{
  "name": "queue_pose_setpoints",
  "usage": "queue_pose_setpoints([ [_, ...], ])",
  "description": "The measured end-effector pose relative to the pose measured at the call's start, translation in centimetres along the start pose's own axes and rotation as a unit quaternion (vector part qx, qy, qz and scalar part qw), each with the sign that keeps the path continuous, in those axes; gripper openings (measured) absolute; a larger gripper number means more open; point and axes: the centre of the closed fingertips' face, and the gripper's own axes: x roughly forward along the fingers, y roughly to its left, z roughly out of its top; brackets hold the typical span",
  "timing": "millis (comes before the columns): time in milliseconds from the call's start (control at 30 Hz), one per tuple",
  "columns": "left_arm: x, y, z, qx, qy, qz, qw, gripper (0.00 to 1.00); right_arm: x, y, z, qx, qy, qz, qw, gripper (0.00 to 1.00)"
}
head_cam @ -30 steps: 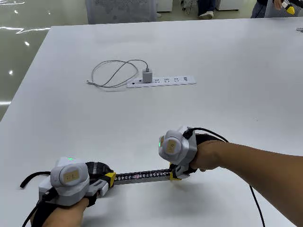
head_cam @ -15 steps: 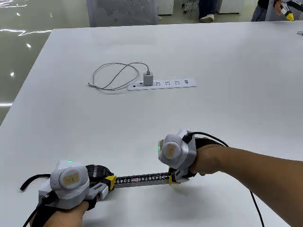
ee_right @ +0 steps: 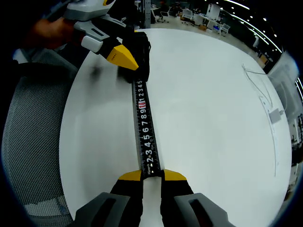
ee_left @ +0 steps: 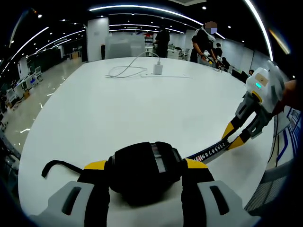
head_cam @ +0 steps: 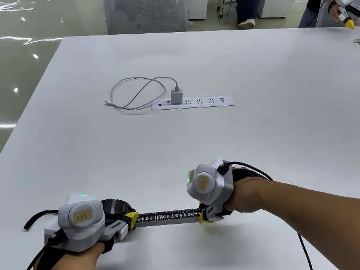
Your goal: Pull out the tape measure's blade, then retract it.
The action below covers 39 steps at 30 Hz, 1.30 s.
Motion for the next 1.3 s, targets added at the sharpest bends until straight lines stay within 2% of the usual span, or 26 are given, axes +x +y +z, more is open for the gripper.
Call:
queue_pose_setpoints([
  [167,0.0,0.1,0.1,-0.006,0.0,-0.003,1.0,0.57,0.0,0.0,0.1,0.003,-0.006,-0.002,1.0,0.09],
  [367,-0.1,0.1,0.1,-0.009,-0.003,-0.01,0.9999,0.56,0.0,-0.1,0.2,0.016,-0.035,-0.002,0.9992,0.09],
  [600,-0.1,0.1,0.1,-0.01,-0.008,-0.011,0.9999,0.56,0.0,0.1,0.4,0.003,-0.04,0.001,0.9992,0.09],
  [900,-0.1,0.1,0.1,-0.009,-0.011,-0.014,0.9998,0.56,0.1,0.1,0.8,-0.01,-0.069,0.005,0.9975,0.09],
  [1300,-0.1,0.1,0.1,-0.01,-0.011,-0.014,0.9998,0.56,0.2,0.1,1.1,-0.001,-0.069,0.004,0.9976,0.1],
])
